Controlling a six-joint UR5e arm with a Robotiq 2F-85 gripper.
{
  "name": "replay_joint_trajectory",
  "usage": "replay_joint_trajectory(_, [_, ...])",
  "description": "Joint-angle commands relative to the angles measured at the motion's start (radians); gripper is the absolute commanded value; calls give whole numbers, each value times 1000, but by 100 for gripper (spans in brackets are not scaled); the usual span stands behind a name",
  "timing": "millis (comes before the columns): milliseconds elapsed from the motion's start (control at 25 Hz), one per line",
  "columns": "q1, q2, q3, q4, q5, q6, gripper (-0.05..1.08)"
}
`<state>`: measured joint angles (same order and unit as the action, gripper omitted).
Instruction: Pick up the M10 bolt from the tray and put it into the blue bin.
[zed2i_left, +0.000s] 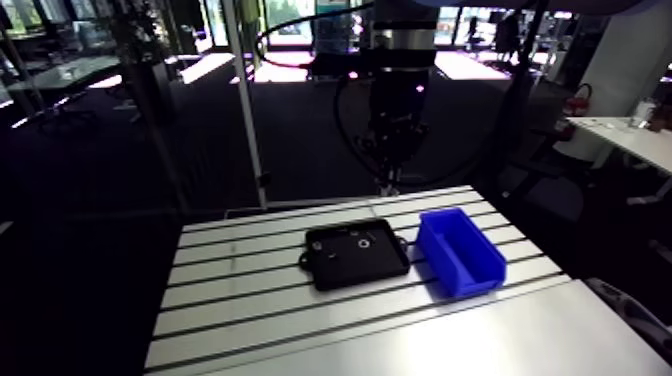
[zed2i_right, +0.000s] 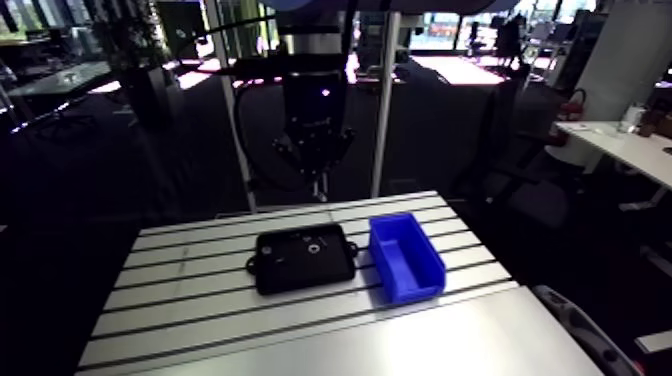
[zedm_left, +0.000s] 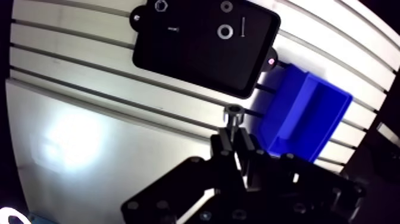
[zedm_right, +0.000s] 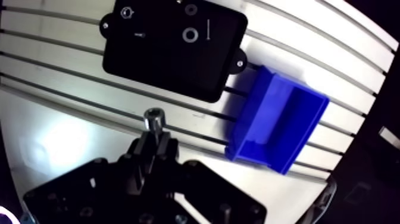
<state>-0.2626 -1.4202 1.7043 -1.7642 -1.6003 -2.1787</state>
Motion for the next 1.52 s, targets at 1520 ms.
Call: replay_joint_trajectory(1520, [-228, 99, 67, -159, -146, -1320, 98])
